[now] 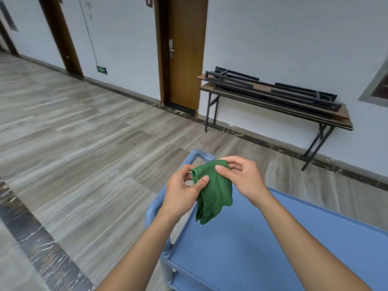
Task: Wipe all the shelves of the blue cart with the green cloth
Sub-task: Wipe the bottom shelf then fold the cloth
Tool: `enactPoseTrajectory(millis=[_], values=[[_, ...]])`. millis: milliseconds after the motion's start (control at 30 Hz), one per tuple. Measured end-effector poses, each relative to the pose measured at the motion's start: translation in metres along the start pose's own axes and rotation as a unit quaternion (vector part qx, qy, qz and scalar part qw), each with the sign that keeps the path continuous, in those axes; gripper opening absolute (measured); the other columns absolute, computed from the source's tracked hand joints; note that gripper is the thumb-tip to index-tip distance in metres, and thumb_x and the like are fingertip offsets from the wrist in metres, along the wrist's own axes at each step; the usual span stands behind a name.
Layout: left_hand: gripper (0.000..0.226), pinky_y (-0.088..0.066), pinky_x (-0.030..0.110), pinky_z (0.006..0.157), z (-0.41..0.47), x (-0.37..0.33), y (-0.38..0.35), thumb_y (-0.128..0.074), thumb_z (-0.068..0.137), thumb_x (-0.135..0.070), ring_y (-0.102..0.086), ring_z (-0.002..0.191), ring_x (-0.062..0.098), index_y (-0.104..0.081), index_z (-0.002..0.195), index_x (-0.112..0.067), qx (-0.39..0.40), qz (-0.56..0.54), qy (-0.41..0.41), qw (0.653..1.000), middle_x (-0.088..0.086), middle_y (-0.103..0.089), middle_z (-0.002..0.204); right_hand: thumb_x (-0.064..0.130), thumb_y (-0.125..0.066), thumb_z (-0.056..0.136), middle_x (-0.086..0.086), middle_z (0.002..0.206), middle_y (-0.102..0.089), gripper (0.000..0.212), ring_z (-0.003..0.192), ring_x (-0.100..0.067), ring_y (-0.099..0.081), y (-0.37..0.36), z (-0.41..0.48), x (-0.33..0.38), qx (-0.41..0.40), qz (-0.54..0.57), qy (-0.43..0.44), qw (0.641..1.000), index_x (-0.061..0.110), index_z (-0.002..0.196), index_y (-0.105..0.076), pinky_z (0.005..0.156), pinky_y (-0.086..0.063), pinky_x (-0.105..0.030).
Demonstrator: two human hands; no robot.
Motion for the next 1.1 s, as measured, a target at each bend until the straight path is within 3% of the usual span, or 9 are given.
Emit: enactPoseTrajectory(millis=[267,500,600,667,767,867,967,1033,1100], values=[[0.017,-0.064,0.049,0.064,0.074,0.090,0.017,-0.074,0.092,-0.010,-0.076,0.083,0.032,-0.064,0.106,-0.011,-0.122,-0.058,0.132,0.982,0.013,-0.073,0.097,0.027,-0.082,0.077,-0.003,0.097,-0.077,0.025,0.095,-0.022,-0.073,-0.053,0.125,-0.098,0.108,-0.013,-0.049,0.993,0.021,0.100,-0.075,0.093,-0.055,-0.048],[0.018,-0.060,0.065,0.070,0.105,0.127,0.063,-0.071,0.093,-0.005,-0.071,0.088,0.051,-0.062,0.109,-0.006,-0.235,-0.084,0.203,0.947,0.029,-0.065,0.109,0.028,-0.083,0.077,0.007,0.089,-0.077,0.023,0.084,-0.008,-0.073,-0.131,0.195,-0.141,0.223,-0.045,-0.053,0.972,0.023,0.099,-0.075,0.079,-0.056,-0.030],[0.016,-0.062,0.044,0.058,0.115,0.134,0.087,-0.072,0.093,-0.009,-0.075,0.080,0.038,-0.062,0.106,-0.007,-0.274,-0.038,0.210,0.938,0.027,-0.069,0.105,0.032,-0.084,0.076,0.011,0.084,-0.076,0.022,0.081,-0.001,-0.071,-0.164,0.214,-0.150,0.240,-0.064,-0.045,0.968,0.026,0.096,-0.075,0.076,-0.055,-0.025],[0.017,-0.063,0.042,0.058,0.119,0.142,0.098,-0.072,0.094,-0.011,-0.076,0.078,0.033,-0.062,0.108,-0.007,-0.289,-0.016,0.227,0.930,0.024,-0.071,0.103,0.039,-0.082,0.075,0.014,0.088,-0.074,0.025,0.086,0.001,-0.068,-0.180,0.223,-0.158,0.253,-0.120,-0.030,0.960,0.027,0.097,-0.075,0.081,-0.055,-0.024],[0.033,-0.062,0.052,0.081,0.118,0.158,0.106,-0.072,0.094,-0.019,-0.073,0.092,0.031,-0.059,0.123,-0.010,-0.298,0.062,0.257,0.917,0.014,-0.071,0.111,0.044,-0.074,0.082,0.006,0.102,-0.074,0.035,0.098,-0.010,-0.066,-0.197,0.226,-0.165,0.316,-0.243,0.012,0.917,0.023,0.110,-0.073,0.090,-0.053,-0.032],[0.054,-0.049,0.041,0.103,0.113,0.163,0.098,-0.074,0.090,-0.039,-0.058,0.119,0.014,-0.054,0.136,-0.021,-0.226,0.261,0.232,0.909,-0.009,-0.057,0.128,0.049,-0.064,0.087,0.002,0.122,-0.069,0.043,0.116,-0.017,-0.061,-0.193,0.229,-0.164,0.373,-0.343,0.084,0.858,0.027,0.124,-0.066,0.099,-0.048,-0.034],[0.049,-0.048,0.021,0.088,0.113,0.160,0.082,-0.070,0.081,-0.058,-0.060,0.100,-0.008,-0.064,0.123,-0.034,-0.153,0.335,0.187,0.911,-0.020,-0.068,0.113,0.060,-0.062,0.080,0.015,0.122,-0.068,0.043,0.115,-0.002,-0.059,-0.171,0.226,-0.158,0.432,-0.351,0.101,0.825,0.040,0.118,-0.066,0.101,-0.048,-0.030],[0.047,-0.044,0.012,0.068,0.115,0.159,0.077,-0.070,0.078,-0.061,-0.065,0.079,-0.005,-0.067,0.118,-0.035,-0.112,0.366,0.171,0.908,-0.013,-0.076,0.093,0.060,-0.060,0.079,0.020,0.113,-0.070,0.041,0.104,0.001,-0.062,-0.158,0.216,-0.154,0.479,-0.370,0.131,0.785,0.046,0.117,-0.063,0.092,-0.053,-0.030],[0.051,-0.043,0.016,0.069,0.117,0.159,0.077,-0.075,0.081,-0.054,-0.065,0.085,0.002,-0.066,0.125,-0.029,-0.095,0.406,0.147,0.897,-0.010,-0.076,0.101,0.057,-0.057,0.082,0.016,0.117,-0.068,0.045,0.105,-0.006,-0.063,-0.151,0.205,-0.153,0.496,-0.388,0.186,0.754,0.043,0.124,-0.056,0.091,-0.052,-0.034]])
Point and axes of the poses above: each hand's wrist, its own z-axis towards the middle knuckle, its own y-axis out of the back of the hand, x = y × z, the point moved 4 cm from there along z, towards the middle knuckle
